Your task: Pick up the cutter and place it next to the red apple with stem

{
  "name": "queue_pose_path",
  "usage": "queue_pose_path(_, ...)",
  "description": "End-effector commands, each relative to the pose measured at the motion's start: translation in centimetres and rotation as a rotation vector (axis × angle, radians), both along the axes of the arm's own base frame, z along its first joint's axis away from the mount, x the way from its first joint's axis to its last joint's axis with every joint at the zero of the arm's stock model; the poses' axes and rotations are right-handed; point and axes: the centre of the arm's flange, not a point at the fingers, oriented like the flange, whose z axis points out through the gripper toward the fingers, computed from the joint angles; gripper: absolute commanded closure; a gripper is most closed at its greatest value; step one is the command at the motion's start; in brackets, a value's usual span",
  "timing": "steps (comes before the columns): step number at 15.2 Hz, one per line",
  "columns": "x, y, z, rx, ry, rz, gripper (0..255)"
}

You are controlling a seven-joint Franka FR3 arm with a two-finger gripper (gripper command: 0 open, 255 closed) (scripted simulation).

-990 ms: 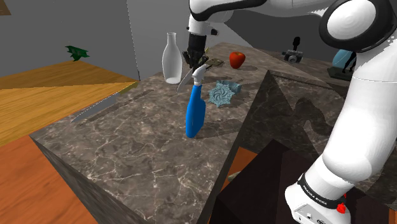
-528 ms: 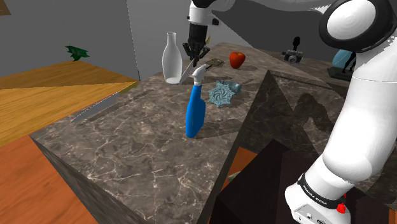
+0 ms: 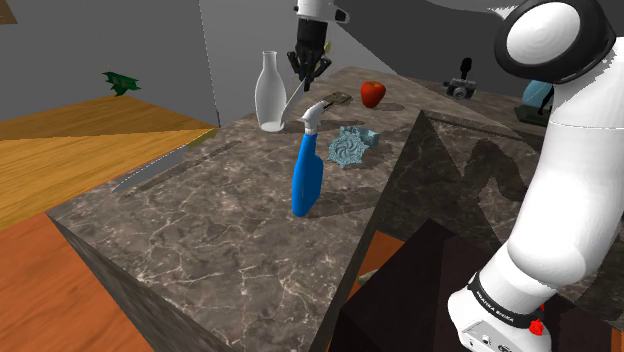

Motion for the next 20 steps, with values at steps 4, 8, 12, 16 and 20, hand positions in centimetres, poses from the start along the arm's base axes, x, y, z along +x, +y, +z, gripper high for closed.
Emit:
queue_pose_path(4,-0.3,-1.3,1.8,0.0,0.001,0.0,255)
queue_pose_path(8,-1.5,-6.5,1.8,0.0,0.001,0.0,255)
queue_pose_path(12,-2.6,-11.6,1.8,0.0,0.001,0.0,255)
queue_pose_path(16,-3.8,-16.8,1.8,0.0,0.001,0.0,255)
queue_pose_path(20,-4.9,-21.9,1.8,0.0,0.001,0.0,255)
